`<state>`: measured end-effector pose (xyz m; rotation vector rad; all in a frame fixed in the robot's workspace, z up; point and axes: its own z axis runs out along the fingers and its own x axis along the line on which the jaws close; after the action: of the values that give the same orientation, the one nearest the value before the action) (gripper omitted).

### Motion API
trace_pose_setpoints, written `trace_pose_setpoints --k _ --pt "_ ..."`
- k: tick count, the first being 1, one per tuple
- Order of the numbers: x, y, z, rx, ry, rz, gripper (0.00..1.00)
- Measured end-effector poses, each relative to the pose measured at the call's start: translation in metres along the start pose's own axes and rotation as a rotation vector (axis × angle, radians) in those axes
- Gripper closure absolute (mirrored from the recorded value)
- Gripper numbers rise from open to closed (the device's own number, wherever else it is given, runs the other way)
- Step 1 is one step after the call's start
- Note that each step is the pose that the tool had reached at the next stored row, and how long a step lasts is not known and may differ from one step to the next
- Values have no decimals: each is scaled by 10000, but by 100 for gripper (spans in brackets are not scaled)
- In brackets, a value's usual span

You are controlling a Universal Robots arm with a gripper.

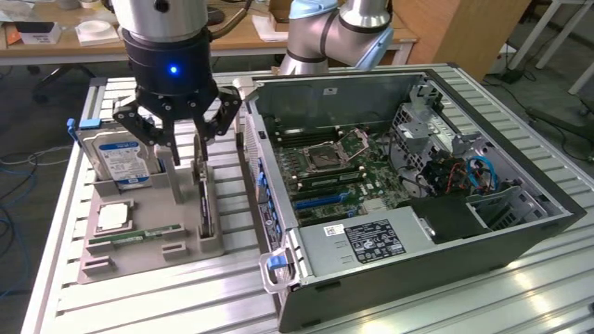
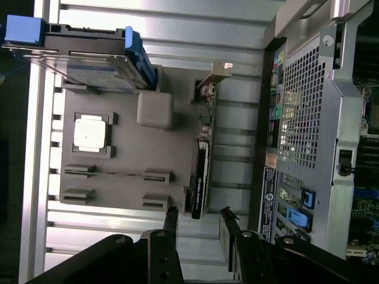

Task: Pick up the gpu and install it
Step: 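Pick up the gpu and move the gpu toward the slot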

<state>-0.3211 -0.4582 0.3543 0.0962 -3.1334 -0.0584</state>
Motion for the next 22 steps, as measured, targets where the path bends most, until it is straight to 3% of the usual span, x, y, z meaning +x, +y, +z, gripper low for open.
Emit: trace_pose_setpoints --k 7,22 --pt "-10 -23 57 -10 -1 2 59" --pt "-11 -46 299 -15 -1 0 59"
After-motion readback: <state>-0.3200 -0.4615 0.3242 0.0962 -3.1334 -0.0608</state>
